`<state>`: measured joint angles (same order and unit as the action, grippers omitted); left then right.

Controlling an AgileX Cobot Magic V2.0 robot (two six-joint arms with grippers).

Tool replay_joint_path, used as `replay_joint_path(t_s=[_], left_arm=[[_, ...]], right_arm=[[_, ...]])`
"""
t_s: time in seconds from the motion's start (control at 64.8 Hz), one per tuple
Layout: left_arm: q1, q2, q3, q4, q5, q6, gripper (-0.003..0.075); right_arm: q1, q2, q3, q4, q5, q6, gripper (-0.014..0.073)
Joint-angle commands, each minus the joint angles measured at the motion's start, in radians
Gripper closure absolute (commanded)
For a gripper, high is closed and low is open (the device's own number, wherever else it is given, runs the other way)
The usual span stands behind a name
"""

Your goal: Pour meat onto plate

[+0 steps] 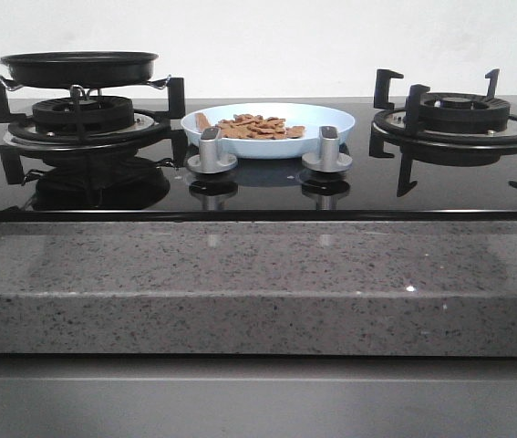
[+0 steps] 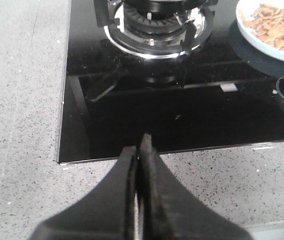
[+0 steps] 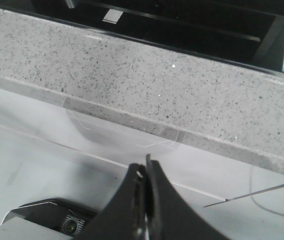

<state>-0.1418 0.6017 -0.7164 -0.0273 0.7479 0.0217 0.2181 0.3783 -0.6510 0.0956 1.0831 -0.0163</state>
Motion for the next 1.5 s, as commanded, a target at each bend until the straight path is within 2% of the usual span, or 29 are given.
replay_joint_path(t_s=[0.0, 0.201, 0.339, 0.555, 0.71, 1.481], left_arm=[[-0.005, -0.067, 0.027, -0.002, -0.111, -0.011, 0.0741], [0.004, -0.306, 0.305, -0.033, -0.421, -0.011, 0.0741], [0.031, -0.461, 0.487, -0.043, -0.582, -0.011, 0.0741], [0.068, -0.624, 0.662, -0.043, -0.700, -0.011, 0.0741], [0.072, -0.624, 0.726, -0.043, -0.814, -0.011, 0.0741], [0.076, -0.622, 0.724, -0.043, -0.822, -0.011, 0.0741]], right_arm=[[-0.007, 0.008, -0.023, -0.006, -0.056, 0.000, 0.0714], [-0.007, 0.008, -0.023, -0.006, -0.056, 0.000, 0.0714], [-0.007, 0.008, -0.023, -0.006, -0.056, 0.000, 0.0714], [-0.007, 0.008, -0.023, -0.006, -0.056, 0.000, 0.0714], [-0.007, 0.008, -0.023, -0.006, -0.055, 0.000, 0.0714], [-0.007, 0.008, -0.023, -0.006, -0.054, 0.000, 0.0714]])
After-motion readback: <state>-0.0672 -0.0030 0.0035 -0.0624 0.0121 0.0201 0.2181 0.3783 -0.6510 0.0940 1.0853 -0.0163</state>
